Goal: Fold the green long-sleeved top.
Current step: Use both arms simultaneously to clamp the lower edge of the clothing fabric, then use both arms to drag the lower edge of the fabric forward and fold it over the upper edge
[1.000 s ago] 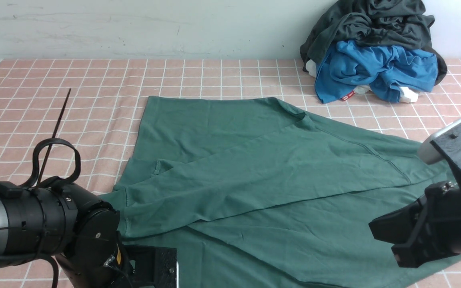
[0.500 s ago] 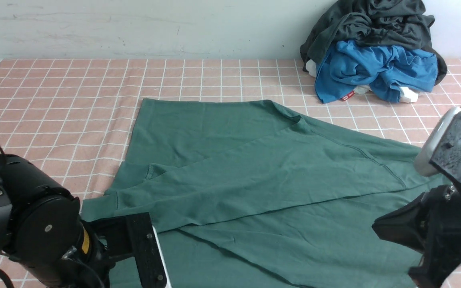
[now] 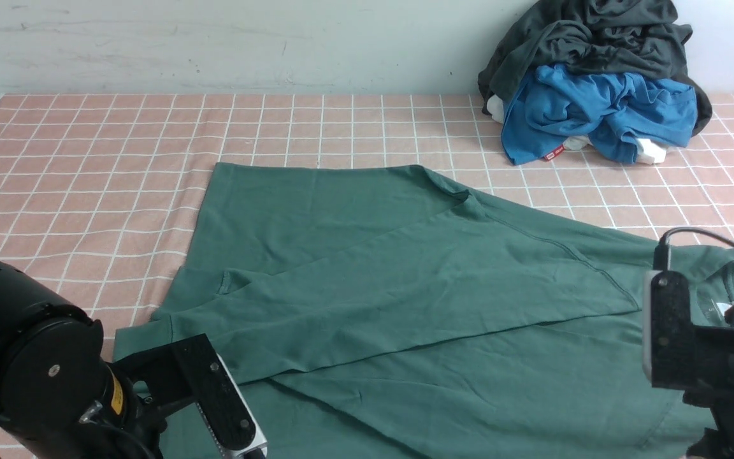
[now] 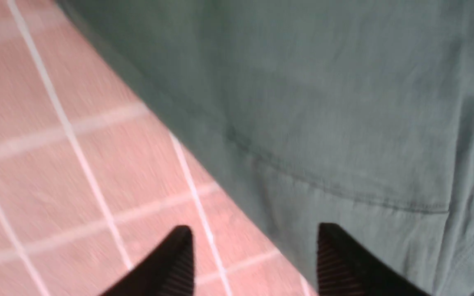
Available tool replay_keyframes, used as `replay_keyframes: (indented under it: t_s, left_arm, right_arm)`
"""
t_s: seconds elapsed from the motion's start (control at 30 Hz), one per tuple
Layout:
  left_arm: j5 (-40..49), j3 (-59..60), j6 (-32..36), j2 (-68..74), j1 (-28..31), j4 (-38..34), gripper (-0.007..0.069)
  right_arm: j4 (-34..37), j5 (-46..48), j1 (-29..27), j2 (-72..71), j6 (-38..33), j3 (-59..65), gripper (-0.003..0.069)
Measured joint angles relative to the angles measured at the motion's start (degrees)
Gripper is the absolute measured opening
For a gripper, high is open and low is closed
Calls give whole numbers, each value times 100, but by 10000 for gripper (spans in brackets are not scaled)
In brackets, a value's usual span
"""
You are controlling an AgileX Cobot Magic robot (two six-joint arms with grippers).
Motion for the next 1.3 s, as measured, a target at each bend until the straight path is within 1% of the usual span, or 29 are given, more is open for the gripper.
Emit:
replay_keyframes:
  t_s: [0.03, 0.13, 0.17, 0.2, 0.27, 0.33, 0.4, 0.43, 0.5, 0.53, 0.6, 0.63, 0.7, 0.77, 0.83, 0.9, 0.97, 1.07, 1.13, 1.2, 1.3]
  left_arm:
    - [-1, 0, 0, 0, 0, -38, 6]
    - [-6, 0, 0, 0, 6, -91, 6]
    - [-6, 0, 0, 0, 6, -105, 6]
    - [-6, 0, 0, 0, 6, -111, 6]
    - [-6, 0, 0, 0, 6, -124, 6]
    - [-6, 0, 0, 0, 6, -124, 6]
    - [-6, 0, 0, 0, 6, -130, 6]
    - [-6, 0, 0, 0, 6, -130, 6]
    - [-6, 0, 0, 0, 6, -142, 6]
    - [-1, 0, 0, 0, 6, -147, 6]
    - [27, -5, -95, -28, 6, -226, 6]
    - [55, -24, -172, -50, 6, -295, 6]
    - [205, -168, -368, -130, 6, -350, 6]
    - [290, -420, -625, -240, 64, -399, 6]
    - [338, -703, -820, -316, 218, -447, 6]
    - [353, -1136, -984, -324, 502, -501, 9]
    - [353, -1412, -1036, -292, 725, -525, 11]
    - [194, -2205, -1056, 47, 1395, -640, 17]
    - [-170, -2676, -1056, 507, 1790, -760, 17]
    - [-487, -3194, -1061, 1000, 2014, -858, 17]
    - [-871, -4083, -1061, 1947, 2200, -855, 17]
  right_arm:
    - [-281, -45, 0, 189, -30, 0, 449]
    - [-711, -191, 0, 502, -110, 0, 470]
    - [-882, -293, 0, 653, -136, 0, 470]
    - [-906, -337, 0, 677, -136, 0, 469]
    - [-1065, -631, 0, 1006, -148, -13, 436]
    - [-1078, -779, 0, 1184, -148, -12, 400]
    - [-1098, -847, 0, 1402, -148, -12, 340]
    - [-1105, -796, 0, 1433, -148, -34, 321]
    - [-1105, -752, 5, 1461, -148, -60, 246]
    - [-1105, -752, 5, 1461, -148, -60, 223]
    - [-1126, -759, 5, 1445, -39, -60, 126]
    - [-1139, -765, 5, 1418, 61, -60, 93]
    - [-1144, -766, 5, 1237, 436, -60, 27]
    - [-1207, -733, 5, 965, 920, -100, 1]
    - [-1310, -629, 5, 771, 1371, -225, -1]
    - [-1484, -487, 5, 637, 1874, -494, -2]
    - [-1579, -433, 5, 624, 2162, -685, -2]
    - [-1862, -498, 5, 731, 2802, -1271, -2]
    - [-2039, -763, 5, 943, 3237, -1665, -2]
    - [-2266, -1041, -6, 1286, 3634, -2091, -2]
    - [-2583, -1345, -49, 1974, 4225, -2756, -2]
